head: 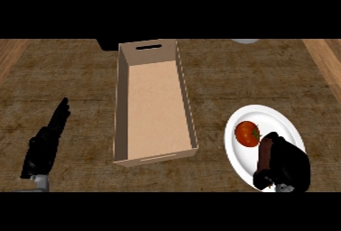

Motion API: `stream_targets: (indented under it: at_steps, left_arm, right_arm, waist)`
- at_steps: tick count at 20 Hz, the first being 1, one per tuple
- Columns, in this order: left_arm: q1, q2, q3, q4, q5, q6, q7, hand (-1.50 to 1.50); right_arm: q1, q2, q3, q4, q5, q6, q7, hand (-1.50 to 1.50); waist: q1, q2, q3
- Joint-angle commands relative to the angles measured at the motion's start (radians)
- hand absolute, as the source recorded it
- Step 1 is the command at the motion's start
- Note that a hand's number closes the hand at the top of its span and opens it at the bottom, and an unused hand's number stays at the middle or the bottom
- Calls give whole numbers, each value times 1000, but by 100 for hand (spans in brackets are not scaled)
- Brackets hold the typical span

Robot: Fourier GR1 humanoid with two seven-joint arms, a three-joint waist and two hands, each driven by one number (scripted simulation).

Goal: Pick the sweet potato from the plate and place it in the cardboard box

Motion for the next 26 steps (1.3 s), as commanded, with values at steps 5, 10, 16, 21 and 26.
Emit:
stream_targets:
  at_steps: [5, 10, 16, 21, 26]
  left_arm:
    - [-53, -8, 0, -19, -15, 8, 61, 0]
    - [-52, 12, 38, 44, 3, -18, 9, 0]
    - [-15, 1, 23, 38, -1, -24, -25, 0]
    - [-44, -10, 10, -55, -5, -23, 70, 0]
    - [-74, -50, -19, 33, -60, 16, 31, 0]
  right_arm:
    - [164, 145, 352, -278, 383, 24, 306, 150]
    - [136, 204, 446, -489, 436, 83, 277, 150]
    - [-63, 218, 479, -533, 382, -49, 207, 150]
    - [-352, 218, 444, -418, 236, -60, 305, 150]
    - [-628, 219, 392, -298, 122, -40, 434, 150]
  waist:
    - [3, 3, 2]
    - [7, 4, 2]
    - [19, 6, 2]
    - [30, 9, 2]
    - [28, 10, 1]
